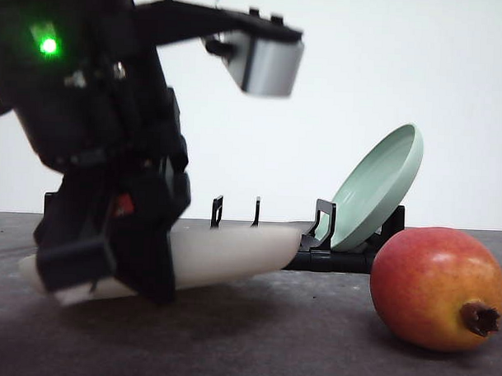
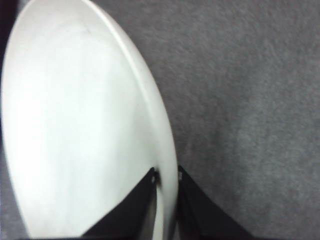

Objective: Place pomegranate in white plate

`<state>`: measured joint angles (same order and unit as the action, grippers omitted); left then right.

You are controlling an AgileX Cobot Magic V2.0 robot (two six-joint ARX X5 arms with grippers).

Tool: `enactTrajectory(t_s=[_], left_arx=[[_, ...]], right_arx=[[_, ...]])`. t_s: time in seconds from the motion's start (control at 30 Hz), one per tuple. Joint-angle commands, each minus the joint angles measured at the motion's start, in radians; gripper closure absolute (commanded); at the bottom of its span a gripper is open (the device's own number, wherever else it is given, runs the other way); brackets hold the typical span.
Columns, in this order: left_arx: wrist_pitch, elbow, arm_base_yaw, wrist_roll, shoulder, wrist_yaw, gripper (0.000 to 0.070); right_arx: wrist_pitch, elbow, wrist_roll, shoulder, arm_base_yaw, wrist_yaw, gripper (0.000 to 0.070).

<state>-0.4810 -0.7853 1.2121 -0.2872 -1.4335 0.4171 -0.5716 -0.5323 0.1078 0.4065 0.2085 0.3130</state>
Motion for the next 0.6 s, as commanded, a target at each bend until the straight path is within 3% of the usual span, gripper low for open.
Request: enactTrajectory(t_s=[0.0, 0.07, 0.23, 0.37, 0.5, 0.57], left_arx=[[0.005, -0.01, 0.013, 0.006, -0.016, -0.004, 0.0578], [0.004, -0.01, 0.013, 0.016, -0.016, -0.015, 0.0528], [-0.079, -0.033, 0.011, 0.041, 0.002, -0.076, 0.0317], [-0.127, -0.062, -0.034, 0.121, 0.07, -0.159, 0.0298], [-0.114, -0.067, -0.155, 0.306, 0.194, -0.366, 0.0299], [-0.113, -0.067, -0.231, 0.362, 0.257, -0.436, 0.0299]], right_arx=[[0.01, -0.014, -0.003, 0.003, 0.004, 0.001, 0.0241], [0.01, -0.014, -0.003, 0.003, 0.004, 0.001, 0.024], [0.01, -0.014, -0.003, 0.003, 0.004, 0.001, 0.024], [0.01, -0.014, -0.003, 0.003, 0.004, 0.001, 0.024], [0.01, -0.014, -0.003, 0.003, 0.004, 0.002, 0.0241], [0.01, -0.014, -0.003, 0.003, 0.004, 0.002, 0.0241]])
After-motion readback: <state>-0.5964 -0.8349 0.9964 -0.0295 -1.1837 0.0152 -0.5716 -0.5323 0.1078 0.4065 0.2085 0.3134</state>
